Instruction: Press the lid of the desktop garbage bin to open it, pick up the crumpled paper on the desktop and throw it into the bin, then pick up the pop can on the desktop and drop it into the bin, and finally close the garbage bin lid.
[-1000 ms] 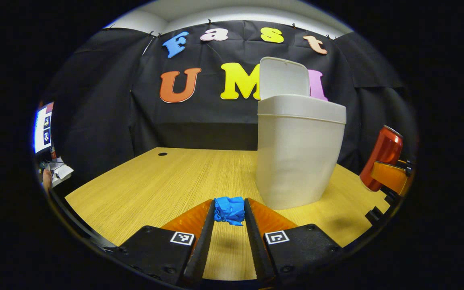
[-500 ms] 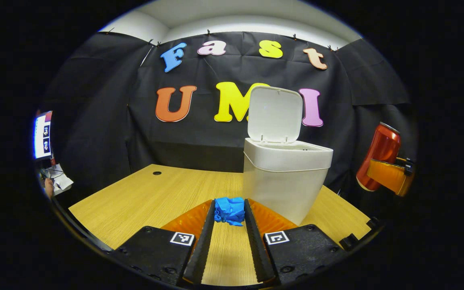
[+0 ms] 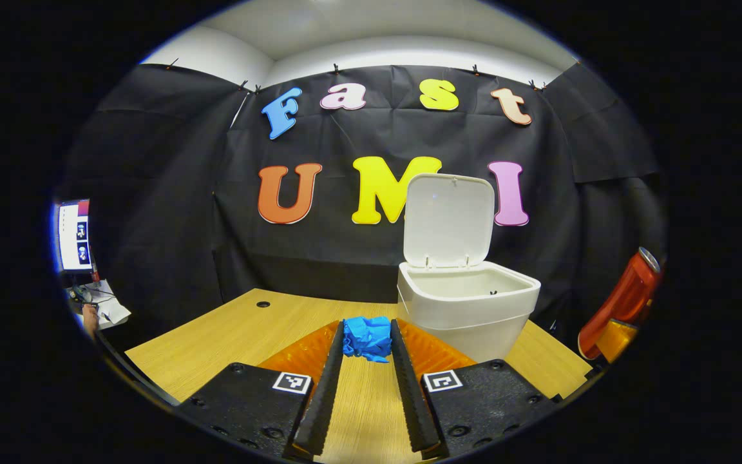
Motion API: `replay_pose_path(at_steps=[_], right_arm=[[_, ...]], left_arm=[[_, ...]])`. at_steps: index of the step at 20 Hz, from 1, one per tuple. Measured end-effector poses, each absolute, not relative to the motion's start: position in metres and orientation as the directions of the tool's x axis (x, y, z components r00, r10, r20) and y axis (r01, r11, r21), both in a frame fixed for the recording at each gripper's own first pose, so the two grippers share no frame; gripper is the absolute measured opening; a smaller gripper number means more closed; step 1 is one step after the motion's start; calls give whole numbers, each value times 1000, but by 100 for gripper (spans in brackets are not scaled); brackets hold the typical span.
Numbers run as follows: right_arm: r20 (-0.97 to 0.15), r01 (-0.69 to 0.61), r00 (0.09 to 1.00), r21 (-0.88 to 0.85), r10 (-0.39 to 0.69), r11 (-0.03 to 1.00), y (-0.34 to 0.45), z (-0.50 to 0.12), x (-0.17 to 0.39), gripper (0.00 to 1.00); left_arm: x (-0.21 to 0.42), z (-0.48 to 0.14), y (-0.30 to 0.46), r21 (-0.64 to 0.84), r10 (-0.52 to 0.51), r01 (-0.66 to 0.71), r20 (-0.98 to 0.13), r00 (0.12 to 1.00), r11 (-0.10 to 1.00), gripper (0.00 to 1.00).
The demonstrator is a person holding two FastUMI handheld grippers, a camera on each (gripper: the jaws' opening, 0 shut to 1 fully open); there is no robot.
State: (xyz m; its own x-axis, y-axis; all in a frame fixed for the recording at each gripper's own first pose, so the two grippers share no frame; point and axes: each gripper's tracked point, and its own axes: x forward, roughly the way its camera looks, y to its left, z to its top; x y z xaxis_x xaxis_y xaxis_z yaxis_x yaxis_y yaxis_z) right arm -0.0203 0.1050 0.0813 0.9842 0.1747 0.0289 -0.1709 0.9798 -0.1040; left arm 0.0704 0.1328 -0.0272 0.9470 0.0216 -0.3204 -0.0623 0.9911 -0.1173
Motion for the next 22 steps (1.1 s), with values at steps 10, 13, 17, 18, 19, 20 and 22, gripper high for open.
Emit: replay_pose_path(at_steps=[10,13,17,18,19,20,22], right_arm=[[64,-58,996,-61,62,996,41,92,-13,73],[68,-36,997,-62,40,997,32,92,-9,74],[64,-17,998,-85,23,996,27,88,-7,74],[67,-11,998,-102,18,995,26,87,-5,73],[67,-4,998,-112,12,994,25,86,-4,73],[66,4,998,-118,4,993,22,85,-3,74],[62,15,998,-125,-7,992,16,84,1,73]], left_arm=[[201,-10,65,-115,-80,58,-197,977,992,48],[229,-19,45,-136,-91,65,-192,977,989,49],[242,-38,32,-116,-93,68,-220,971,991,49],[244,-41,31,-124,-88,61,-228,970,990,50],[242,-45,31,-137,-84,52,-238,968,989,52],[240,-48,30,-140,-82,49,-246,966,989,53],[242,-49,32,-108,-67,42,-246,967,993,56]])
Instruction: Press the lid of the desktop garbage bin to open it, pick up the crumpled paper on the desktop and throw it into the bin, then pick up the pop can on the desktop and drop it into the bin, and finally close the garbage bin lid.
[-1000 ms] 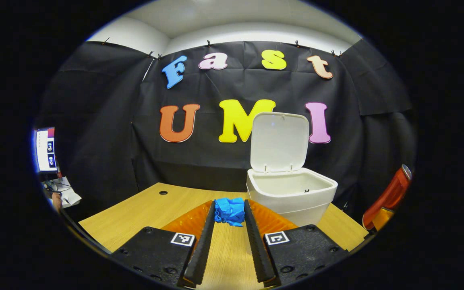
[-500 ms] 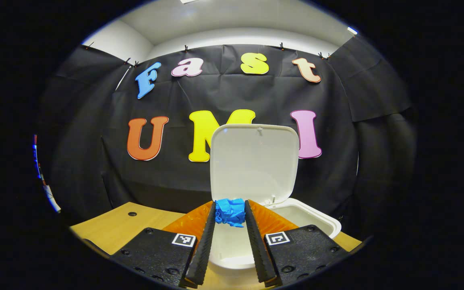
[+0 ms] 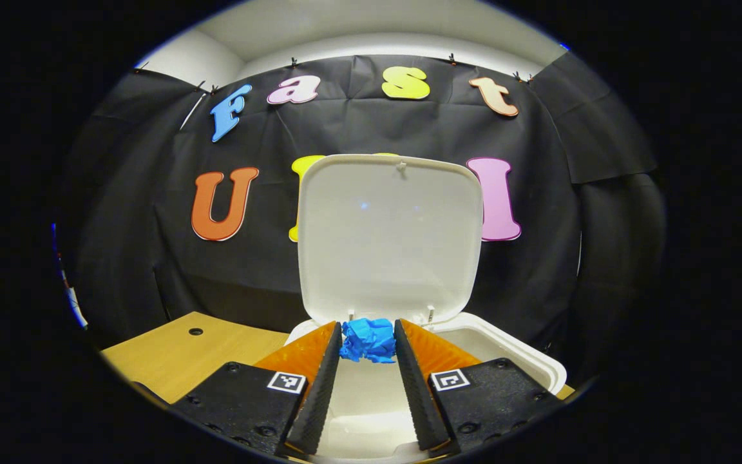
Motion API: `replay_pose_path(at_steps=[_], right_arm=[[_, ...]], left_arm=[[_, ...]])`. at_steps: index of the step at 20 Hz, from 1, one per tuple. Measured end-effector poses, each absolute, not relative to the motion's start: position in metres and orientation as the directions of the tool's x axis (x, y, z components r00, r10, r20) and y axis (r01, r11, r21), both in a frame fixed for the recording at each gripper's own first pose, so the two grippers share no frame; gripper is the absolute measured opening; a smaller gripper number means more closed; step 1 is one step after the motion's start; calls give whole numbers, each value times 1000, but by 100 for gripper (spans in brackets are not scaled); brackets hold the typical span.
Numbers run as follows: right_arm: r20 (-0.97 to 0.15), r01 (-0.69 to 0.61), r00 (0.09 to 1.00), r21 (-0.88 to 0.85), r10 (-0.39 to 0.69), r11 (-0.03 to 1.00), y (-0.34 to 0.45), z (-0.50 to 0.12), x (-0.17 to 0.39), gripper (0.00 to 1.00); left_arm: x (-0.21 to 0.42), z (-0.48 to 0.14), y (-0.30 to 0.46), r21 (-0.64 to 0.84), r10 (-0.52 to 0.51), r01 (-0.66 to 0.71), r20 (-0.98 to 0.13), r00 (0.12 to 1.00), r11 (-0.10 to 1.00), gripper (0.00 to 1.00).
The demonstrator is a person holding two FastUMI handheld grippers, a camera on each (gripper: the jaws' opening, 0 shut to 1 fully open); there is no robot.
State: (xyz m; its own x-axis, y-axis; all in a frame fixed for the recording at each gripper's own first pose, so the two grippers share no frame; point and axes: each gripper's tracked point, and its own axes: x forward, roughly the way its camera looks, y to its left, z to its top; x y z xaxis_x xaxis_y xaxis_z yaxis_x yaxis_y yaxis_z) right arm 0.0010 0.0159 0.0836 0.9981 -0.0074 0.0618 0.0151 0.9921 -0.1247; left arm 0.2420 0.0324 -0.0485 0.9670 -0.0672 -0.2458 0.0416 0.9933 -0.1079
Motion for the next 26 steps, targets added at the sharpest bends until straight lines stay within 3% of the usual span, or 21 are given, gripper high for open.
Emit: replay_pose_path(at_steps=[1,2,8,11,16,19,26], right_arm=[[58,25,998,-124,-18,992,13,83,3,74],[58,36,998,-125,-29,992,10,83,3,75],[97,31,995,-99,-21,995,14,93,-1,75],[125,12,992,-62,-4,998,12,100,-7,75],[208,-18,978,-27,23,999,21,117,-17,74],[221,-66,973,-13,67,998,36,119,-21,75],[209,-51,975,-99,71,994,63,106,-11,74]], left_arm=[[242,-50,33,-88,-61,40,-246,967,995,53],[242,-51,33,-76,-58,40,-249,967,996,58],[230,-45,21,-92,-98,77,-246,964,993,61],[216,-39,33,-60,-47,35,-225,973,998,75],[176,-4,37,-48,-53,46,-154,987,998,82],[145,2,60,-45,-5,-2,-155,988,999,97],[83,-24,109,-74,4,-21,-223,975,997,98]])
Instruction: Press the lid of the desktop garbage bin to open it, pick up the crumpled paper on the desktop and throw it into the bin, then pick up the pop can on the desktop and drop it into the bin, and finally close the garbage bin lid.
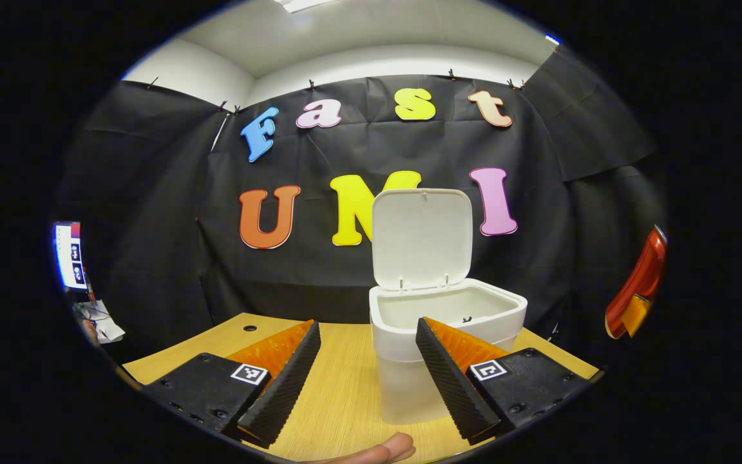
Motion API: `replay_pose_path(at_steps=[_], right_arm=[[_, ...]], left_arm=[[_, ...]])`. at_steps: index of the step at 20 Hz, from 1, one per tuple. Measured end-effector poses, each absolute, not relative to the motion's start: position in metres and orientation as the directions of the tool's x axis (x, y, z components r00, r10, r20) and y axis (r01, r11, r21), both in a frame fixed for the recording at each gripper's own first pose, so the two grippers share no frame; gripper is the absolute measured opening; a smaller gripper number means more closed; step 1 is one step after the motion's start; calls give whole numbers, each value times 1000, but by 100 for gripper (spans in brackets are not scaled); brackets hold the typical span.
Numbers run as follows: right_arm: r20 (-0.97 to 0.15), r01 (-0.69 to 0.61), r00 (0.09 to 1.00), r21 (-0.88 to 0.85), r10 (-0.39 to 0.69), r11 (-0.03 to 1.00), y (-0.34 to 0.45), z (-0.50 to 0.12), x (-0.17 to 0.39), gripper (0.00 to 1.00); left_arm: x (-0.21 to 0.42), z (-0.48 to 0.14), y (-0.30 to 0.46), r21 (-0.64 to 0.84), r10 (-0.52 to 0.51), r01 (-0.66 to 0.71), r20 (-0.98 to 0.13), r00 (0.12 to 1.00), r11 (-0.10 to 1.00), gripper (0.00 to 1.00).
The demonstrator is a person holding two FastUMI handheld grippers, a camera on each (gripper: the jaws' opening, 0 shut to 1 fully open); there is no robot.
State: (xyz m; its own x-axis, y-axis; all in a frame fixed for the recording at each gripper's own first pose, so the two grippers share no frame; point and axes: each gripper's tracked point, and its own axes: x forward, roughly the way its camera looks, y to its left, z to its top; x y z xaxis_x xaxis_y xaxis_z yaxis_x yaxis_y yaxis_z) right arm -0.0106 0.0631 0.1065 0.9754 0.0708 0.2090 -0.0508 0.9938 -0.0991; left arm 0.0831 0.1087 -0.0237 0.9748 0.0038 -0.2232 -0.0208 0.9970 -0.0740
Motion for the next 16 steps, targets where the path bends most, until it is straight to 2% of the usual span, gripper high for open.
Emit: replay_pose_path(at_steps=[3,5,7,11,16], right_arm=[[161,-58,984,-111,75,992,86,93,-5,75],[148,-79,984,-134,99,988,108,90,-9,73],[139,-50,988,-155,72,987,113,87,-8,73],[118,-72,989,-106,85,992,145,75,-5,74],[77,-95,992,-32,97,995,159,72,5,75]], left_arm=[[68,-29,139,-61,42,-55,-204,978,997,98],[58,-37,147,-70,38,-54,-210,977,996,98],[47,-37,154,-74,31,-46,-193,981,996,98],[28,-35,167,-65,36,-45,-137,990,997,98],[18,-48,160,-44,38,-44,-130,991,998,98]])
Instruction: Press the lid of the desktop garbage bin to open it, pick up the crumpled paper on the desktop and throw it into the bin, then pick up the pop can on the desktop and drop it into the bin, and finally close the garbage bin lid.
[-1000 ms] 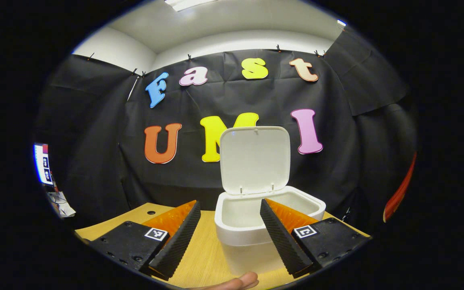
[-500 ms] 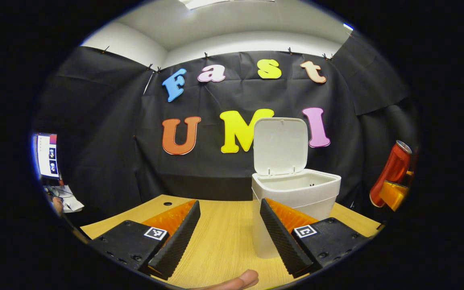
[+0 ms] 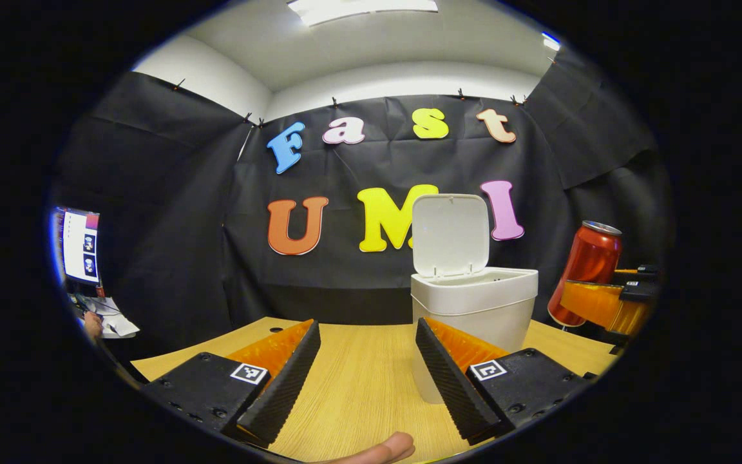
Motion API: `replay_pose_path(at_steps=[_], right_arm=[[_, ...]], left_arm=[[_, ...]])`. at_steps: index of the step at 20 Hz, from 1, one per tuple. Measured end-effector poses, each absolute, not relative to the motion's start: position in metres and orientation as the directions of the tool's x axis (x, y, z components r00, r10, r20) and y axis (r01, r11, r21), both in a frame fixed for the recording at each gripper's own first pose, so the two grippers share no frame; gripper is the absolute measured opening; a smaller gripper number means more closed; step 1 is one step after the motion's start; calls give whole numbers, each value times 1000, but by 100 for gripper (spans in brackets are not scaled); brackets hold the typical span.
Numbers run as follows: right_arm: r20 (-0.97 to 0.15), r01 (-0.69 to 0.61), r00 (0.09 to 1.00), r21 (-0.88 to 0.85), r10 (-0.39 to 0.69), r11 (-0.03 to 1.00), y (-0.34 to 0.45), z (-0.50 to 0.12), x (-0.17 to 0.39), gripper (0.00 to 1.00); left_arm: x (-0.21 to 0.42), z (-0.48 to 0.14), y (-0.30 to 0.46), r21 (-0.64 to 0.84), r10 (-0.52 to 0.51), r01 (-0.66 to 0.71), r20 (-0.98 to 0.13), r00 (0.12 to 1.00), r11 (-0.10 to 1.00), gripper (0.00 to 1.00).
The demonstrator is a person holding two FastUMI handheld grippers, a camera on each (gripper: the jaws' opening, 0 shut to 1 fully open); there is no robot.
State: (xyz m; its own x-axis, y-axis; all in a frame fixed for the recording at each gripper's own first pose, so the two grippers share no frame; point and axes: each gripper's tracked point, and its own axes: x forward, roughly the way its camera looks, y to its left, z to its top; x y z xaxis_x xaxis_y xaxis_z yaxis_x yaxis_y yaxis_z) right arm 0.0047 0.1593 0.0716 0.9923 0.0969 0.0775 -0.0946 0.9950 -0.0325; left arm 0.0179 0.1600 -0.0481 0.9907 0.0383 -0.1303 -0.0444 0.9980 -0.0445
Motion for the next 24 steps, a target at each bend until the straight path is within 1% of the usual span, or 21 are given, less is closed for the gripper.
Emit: replay_pose_path(at_steps=[2,6,9,11,12,14,20,24], right_arm=[[53,-86,995,-46,89,995,161,75,9,74],[41,-66,997,-79,69,995,167,97,22,74],[76,-12,997,-118,21,993,166,125,33,73],[105,-13,994,-110,25,994,177,145,40,75],[114,-21,993,-102,32,995,182,153,44,73],[126,-19,992,-102,31,995,188,170,58,73],[81,36,996,-110,-27,993,186,182,110,75],[36,9,999,-129,-4,992,200,176,140,76]], left_arm=[[16,-50,156,-39,28,-33,-125,992,999,98],[9,-61,144,-49,-32,26,-132,991,998,98],[9,-75,153,-48,-30,22,-167,985,999,98],[7,-81,163,-59,-19,9,-179,984,998,98],[8,-84,167,-71,-14,1,-184,983,997,98],[9,-92,171,-95,-23,4,-203,979,995,98],[10,-90,183,-139,-39,12,-197,980,990,98],[12,-94,188,-146,-29,-2,-211,977,989,98]])
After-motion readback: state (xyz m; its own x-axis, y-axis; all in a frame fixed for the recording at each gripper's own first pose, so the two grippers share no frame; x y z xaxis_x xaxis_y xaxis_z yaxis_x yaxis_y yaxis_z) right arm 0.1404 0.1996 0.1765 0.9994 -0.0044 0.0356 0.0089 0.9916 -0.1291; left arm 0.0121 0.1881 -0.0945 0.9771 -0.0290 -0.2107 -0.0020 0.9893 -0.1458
